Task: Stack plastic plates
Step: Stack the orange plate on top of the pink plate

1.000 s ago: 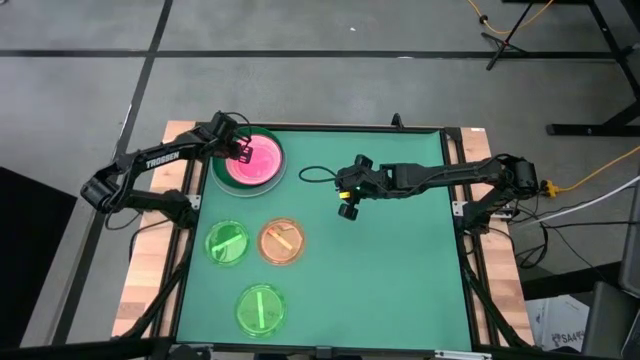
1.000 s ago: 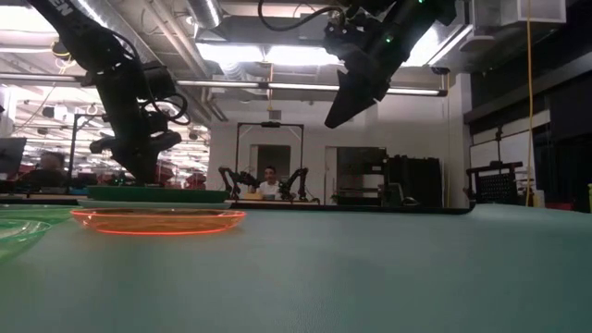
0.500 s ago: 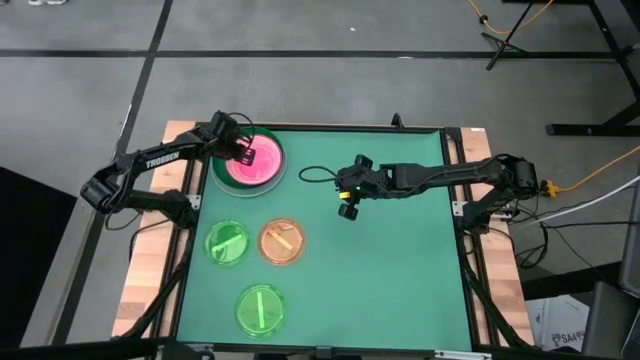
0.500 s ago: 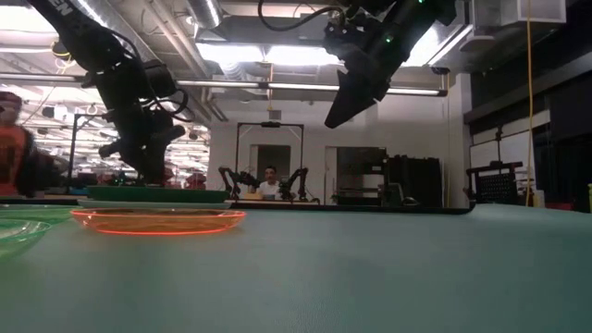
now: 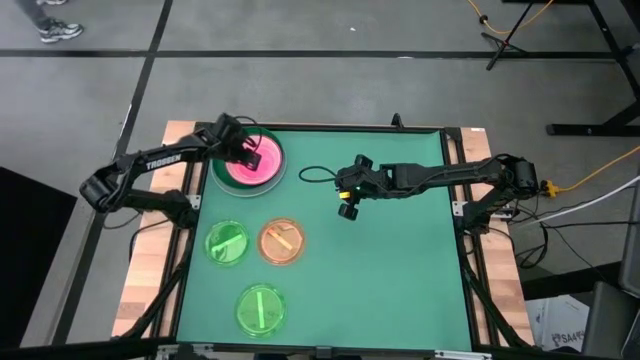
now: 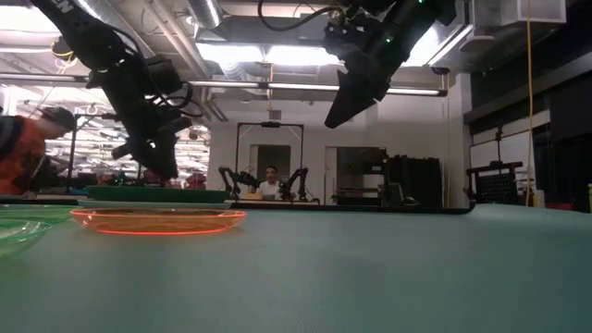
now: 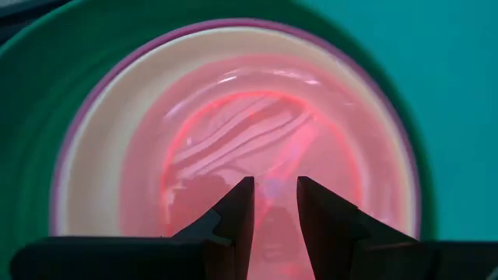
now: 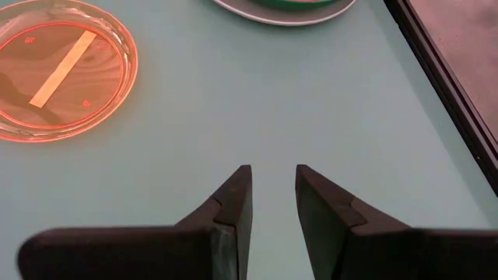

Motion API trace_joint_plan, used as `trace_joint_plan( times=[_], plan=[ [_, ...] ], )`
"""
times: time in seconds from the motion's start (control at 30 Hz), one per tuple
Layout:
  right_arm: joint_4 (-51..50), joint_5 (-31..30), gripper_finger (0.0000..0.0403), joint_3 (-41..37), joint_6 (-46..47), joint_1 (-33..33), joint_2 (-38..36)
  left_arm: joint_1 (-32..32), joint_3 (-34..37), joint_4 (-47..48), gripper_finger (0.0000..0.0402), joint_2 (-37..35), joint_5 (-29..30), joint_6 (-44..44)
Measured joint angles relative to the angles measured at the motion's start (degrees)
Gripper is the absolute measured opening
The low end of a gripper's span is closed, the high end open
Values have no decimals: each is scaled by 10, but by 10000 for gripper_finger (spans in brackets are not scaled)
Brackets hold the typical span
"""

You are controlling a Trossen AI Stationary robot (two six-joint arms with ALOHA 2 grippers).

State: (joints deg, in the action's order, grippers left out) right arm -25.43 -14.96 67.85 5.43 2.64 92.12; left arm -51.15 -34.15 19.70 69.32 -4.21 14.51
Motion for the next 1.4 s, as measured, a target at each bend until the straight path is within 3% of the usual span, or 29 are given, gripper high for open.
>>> trace_joint_plan(
  times=[0.27, 0.83, 1.4],
  plan=[
    [0, 0, 88, 0, 1, 0, 0, 86, 0, -58, 92, 0, 0, 5],
    [0, 0, 88, 0, 2, 0, 0, 350, 0, -98, 92, 0, -8, 77],
    [0, 11, 88, 0, 3, 0, 0, 554, 0, -88, 92, 0, 146, 96]
  ],
)
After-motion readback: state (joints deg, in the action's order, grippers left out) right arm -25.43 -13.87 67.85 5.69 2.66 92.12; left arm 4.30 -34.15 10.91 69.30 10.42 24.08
